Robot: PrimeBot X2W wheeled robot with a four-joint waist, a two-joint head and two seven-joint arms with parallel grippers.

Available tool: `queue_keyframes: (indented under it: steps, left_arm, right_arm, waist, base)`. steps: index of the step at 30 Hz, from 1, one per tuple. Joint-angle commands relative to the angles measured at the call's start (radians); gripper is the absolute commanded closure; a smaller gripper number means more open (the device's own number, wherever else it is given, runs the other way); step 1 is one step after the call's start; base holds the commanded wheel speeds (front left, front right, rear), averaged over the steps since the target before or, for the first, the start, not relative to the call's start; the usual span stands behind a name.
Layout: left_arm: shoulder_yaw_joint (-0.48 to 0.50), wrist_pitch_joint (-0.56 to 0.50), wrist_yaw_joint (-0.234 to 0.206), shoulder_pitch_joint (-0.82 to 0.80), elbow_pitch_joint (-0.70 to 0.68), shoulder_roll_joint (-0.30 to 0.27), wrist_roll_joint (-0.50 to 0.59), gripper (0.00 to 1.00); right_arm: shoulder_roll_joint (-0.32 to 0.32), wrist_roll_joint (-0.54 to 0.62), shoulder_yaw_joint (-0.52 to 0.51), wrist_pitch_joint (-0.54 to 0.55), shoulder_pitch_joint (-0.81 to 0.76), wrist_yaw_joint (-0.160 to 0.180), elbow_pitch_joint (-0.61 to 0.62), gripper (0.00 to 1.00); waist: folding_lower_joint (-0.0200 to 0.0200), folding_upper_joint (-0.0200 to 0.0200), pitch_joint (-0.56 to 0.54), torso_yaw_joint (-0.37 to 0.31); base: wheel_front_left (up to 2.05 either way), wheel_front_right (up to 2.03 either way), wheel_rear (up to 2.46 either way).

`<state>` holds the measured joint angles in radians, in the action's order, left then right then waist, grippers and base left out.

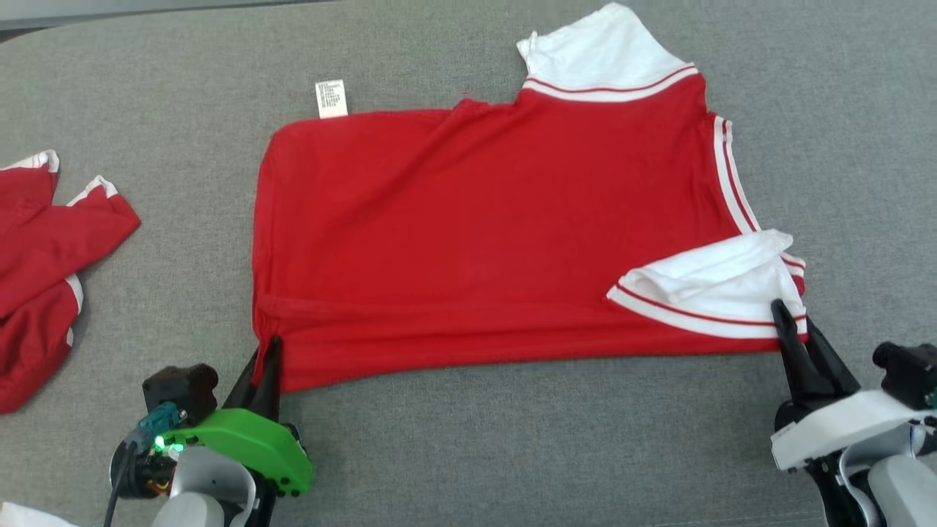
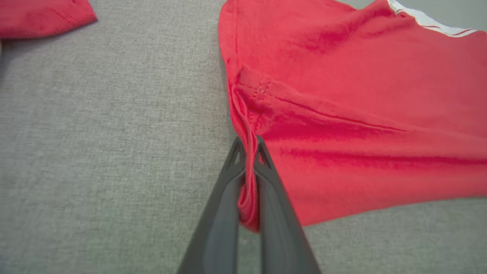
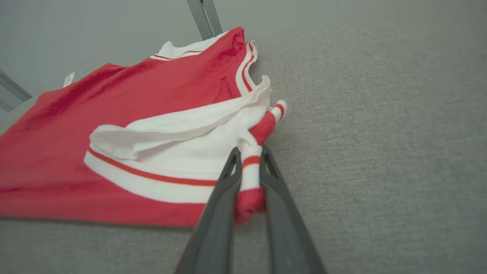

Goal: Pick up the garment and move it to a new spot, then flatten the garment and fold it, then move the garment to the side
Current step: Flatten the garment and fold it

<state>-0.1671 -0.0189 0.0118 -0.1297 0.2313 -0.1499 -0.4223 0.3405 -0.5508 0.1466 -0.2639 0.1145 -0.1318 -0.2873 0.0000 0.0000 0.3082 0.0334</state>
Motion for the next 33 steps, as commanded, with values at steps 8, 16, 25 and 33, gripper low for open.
queue_keyframes:
  steps: [8,16,25,33]
  left_arm:
    - [0.006,-0.114,-0.043,0.162,-0.082,-0.042,-0.03,1.0]
    - [0.023,-0.024,-0.076,0.178,-0.106,0.008,-0.031,0.0]
    - [0.012,0.195,-0.127,0.109,-0.197,0.007,0.096,0.0]
    - [-0.012,0.182,-0.154,0.107,-0.262,-0.004,0.136,0.0]
  right_arm:
    - [-0.058,0.016,-0.069,0.002,-0.201,0.002,0.048,1.0]
    - [-0.074,0.103,-0.097,-0.001,-0.181,0.002,0.107,0.0]
    - [-0.093,0.214,-0.172,0.036,-0.142,0.002,0.338,0.0]
    - [-0.104,0.235,-0.165,0.121,-0.155,0.002,0.458,0.0]
  waist:
    - [0.0,0.0,-0.079,-0.017]
    - [0.0,0.0,-0.097,-0.021]
    - [0.0,0.0,-0.128,-0.02]
    - [0.0,0.0,-0.136,-0.019]
  base:
    - [0.0,0.0,0.0]
    - [0.0,0.0,0.0]
    - [0.0,0.0,0.0]
    - [0.0,0.0,0.0]
